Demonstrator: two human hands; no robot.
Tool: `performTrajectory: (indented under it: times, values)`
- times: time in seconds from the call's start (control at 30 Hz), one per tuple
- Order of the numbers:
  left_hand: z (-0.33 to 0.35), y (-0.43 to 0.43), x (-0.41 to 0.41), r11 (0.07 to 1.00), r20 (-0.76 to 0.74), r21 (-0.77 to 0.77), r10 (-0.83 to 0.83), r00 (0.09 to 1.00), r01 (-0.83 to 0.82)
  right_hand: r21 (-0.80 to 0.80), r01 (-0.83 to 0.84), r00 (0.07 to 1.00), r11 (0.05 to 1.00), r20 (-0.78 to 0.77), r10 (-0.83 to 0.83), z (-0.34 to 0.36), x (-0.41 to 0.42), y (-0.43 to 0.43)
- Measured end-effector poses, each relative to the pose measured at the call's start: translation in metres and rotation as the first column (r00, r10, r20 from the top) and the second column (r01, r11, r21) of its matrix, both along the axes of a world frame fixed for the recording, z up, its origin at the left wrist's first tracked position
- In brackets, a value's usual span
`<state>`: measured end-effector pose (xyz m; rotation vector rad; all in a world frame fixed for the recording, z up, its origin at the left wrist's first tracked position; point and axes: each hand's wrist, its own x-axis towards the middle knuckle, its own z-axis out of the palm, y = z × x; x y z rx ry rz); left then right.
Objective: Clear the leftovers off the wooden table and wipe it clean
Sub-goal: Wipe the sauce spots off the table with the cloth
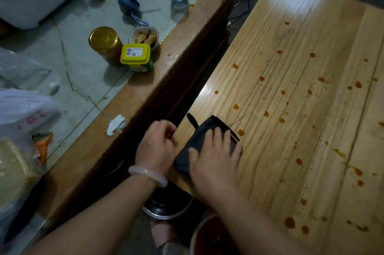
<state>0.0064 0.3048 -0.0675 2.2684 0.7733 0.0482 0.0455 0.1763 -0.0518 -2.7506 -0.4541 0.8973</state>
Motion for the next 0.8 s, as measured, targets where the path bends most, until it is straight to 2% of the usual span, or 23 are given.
performTrajectory:
  times: [0.1, 0.2, 0.37, 0.53, 0.67, 0.8]
  values:
    - [-0.007, 0.012, 0.026, 0.987, -0.187, -0.057, 0.137, 0.973, -0.150, -0.116, -0.074, 0.994, 0.990, 0.067, 0.083, -0.012, -0.015, 0.011]
    - [-0.012, 0.014, 0.045, 0.940, -0.269, -0.196, 0.223, 0.937, -0.280, -0.083, -0.081, 0.971, 0.993, 0.218, 0.098, -0.031, -0.023, 0.010]
    - [-0.023, 0.014, 0.053, 0.857, -0.362, -0.347, 0.253, 0.897, -0.382, -0.034, -0.222, 0.922, 0.974, 0.317, 0.221, -0.049, -0.009, -0.004]
    - [-0.023, 0.015, 0.053, 0.813, -0.424, -0.368, 0.285, 0.860, -0.451, -0.057, -0.371, 0.858, 0.927, 0.360, 0.366, -0.060, 0.029, -0.012]
    - [-0.019, 0.018, 0.060, 0.772, -0.468, -0.387, 0.306, 0.829, -0.504, -0.059, -0.375, 0.836, 0.925, 0.411, 0.365, -0.059, 0.056, -0.008]
    - [-0.018, 0.017, 0.061, 0.754, -0.478, -0.394, 0.320, 0.818, -0.525, -0.038, -0.336, 0.853, 0.941, 0.412, 0.321, -0.057, 0.050, -0.002]
